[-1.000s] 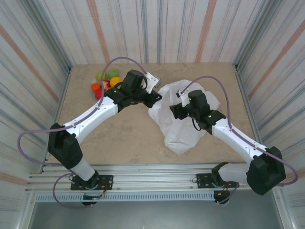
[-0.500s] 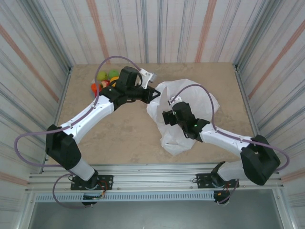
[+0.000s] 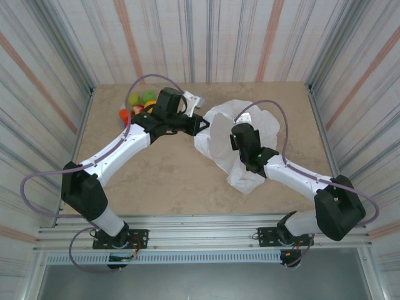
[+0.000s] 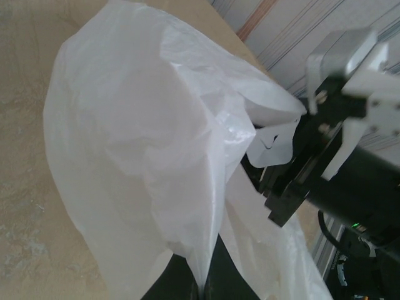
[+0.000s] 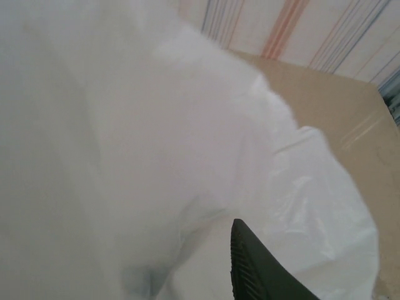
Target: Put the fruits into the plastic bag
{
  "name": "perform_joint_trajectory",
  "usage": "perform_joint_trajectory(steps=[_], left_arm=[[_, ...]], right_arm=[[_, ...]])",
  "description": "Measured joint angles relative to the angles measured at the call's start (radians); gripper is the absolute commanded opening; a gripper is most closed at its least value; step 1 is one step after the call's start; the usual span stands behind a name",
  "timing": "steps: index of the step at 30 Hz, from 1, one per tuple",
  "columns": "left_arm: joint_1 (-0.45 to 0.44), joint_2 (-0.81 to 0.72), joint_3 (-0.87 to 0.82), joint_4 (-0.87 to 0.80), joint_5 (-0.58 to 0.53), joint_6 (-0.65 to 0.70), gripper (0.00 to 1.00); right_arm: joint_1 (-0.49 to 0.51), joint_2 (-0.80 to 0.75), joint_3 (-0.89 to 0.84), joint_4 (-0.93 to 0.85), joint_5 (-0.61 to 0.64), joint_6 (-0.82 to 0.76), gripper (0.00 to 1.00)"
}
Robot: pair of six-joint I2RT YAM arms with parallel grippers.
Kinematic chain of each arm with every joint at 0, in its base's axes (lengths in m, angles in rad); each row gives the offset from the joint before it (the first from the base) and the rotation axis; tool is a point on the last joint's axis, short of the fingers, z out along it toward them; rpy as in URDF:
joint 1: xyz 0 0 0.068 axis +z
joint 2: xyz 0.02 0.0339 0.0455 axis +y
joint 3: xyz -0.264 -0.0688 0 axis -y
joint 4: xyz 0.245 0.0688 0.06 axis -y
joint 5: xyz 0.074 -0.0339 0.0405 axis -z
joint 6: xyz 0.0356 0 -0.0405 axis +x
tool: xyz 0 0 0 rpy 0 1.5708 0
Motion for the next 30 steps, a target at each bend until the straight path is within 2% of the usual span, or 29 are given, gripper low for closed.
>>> perform_joint_trajectory(steps=[2,9,11,12,14,17,18,23,26,30], left_arm=[[0.0,0.003,0.0,-0.006,0.005,0.0,0.0],[0.0,0.008,0.002,-0.006,0.038,0.0,0.0],[0.0,0.008,0.002,-0.007,0.046,0.0,0.0],[0.0,0.009,0.003,-0.007,0.049,0.0,0.0],[0.0,0.012,0.005,-0.01,0.055,0.0,0.0],[0.0,0.019,0.013,-0.019,0.054,0.001,0.0],[0.0,0.02,0.016,-0.024,0.053,0.002,0.0],[0.0,0.02,0.024,-0.074,-0.026,0.044,0.0],[-0.002,0.02,0.036,-0.104,-0.117,0.09,0.0],[-0.011,0.02,0.056,-0.117,-0.211,0.15,0.07]], right_arm=[[-0.017,-0.005,0.009,-0.003,-0.013,-0.005,0.37],[-0.069,0.007,0.042,-0.013,-0.115,-0.022,0.47],[-0.088,0.039,0.078,-0.014,-0.169,-0.035,0.47],[-0.094,0.054,0.096,-0.017,-0.191,-0.042,0.44],[-0.102,0.091,0.139,-0.028,-0.231,-0.061,0.31],[-0.109,0.137,0.206,-0.07,-0.27,-0.084,0.05],[-0.114,0.144,0.225,-0.093,-0.278,-0.086,0.03],[-0.225,0.138,0.341,-0.308,-0.415,-0.073,0.0],[-0.324,0.103,0.389,-0.454,-0.584,-0.057,0.0],[-0.418,0.062,0.415,-0.582,-0.842,-0.012,0.0]])
